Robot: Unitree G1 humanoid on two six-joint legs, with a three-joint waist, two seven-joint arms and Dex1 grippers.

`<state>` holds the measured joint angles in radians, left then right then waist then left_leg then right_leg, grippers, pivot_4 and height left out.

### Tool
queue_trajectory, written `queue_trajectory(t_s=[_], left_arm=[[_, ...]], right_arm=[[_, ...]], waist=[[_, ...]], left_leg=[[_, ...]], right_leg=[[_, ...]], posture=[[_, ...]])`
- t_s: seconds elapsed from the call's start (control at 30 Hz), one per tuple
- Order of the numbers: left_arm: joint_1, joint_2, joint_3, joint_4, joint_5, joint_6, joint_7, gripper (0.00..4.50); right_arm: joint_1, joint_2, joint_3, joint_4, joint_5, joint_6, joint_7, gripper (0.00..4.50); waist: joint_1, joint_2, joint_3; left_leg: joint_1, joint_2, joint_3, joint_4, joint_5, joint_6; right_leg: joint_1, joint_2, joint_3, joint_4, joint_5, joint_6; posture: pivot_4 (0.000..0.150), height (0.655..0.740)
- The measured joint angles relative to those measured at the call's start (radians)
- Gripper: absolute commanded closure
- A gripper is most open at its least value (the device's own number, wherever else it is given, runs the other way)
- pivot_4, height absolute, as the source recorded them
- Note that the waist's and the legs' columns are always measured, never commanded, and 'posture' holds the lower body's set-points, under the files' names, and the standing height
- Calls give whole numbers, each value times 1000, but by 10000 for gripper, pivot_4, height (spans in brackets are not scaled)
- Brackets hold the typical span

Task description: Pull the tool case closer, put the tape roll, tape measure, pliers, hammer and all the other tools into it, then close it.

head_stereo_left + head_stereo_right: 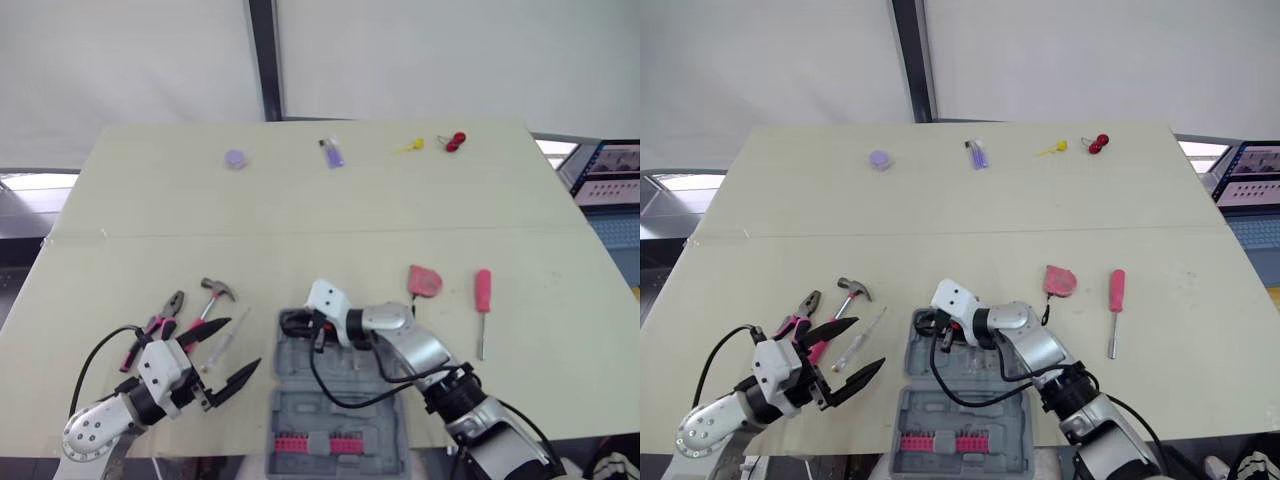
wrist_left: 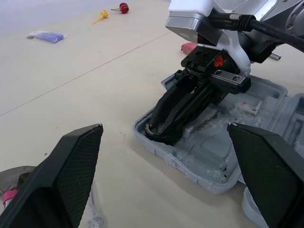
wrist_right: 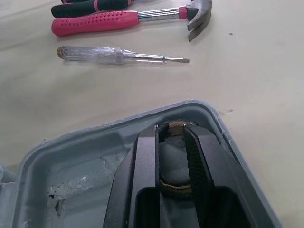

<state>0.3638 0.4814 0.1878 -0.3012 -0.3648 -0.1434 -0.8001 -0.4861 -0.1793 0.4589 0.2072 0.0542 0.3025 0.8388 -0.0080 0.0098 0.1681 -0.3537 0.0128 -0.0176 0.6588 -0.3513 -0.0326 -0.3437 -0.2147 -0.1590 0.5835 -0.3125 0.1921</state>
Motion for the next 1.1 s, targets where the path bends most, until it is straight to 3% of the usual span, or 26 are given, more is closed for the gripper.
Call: queue_trajectory(t_s=[0.73,0.93,1.1], left_arm=[[-2,-1,-2,0,10,0,0,0],[-27,1,-10,4,5,29,-1,0],[-81,7,-6,4,-25,115,21,0]], right_arm=[[-15,10,35,72,-70,-63,-1,36055],[38,22,-40,46,23,-57,31,36055],[37,-46,-161,-121,154,15,82,36055]], waist=[[-8,3,-9],[-7,4,-8],[-7,4,-8]], left_leg=[[3,0,0,-1,0,0],[2,0,0,-1,0,0],[1,0,0,-1,0,0]], right_leg=[[2,0,0,0,0,0],[1,0,0,0,0,0],[1,0,0,0,0,0]], posture=[[1500,7400],[1500,7400],[1500,7400]])
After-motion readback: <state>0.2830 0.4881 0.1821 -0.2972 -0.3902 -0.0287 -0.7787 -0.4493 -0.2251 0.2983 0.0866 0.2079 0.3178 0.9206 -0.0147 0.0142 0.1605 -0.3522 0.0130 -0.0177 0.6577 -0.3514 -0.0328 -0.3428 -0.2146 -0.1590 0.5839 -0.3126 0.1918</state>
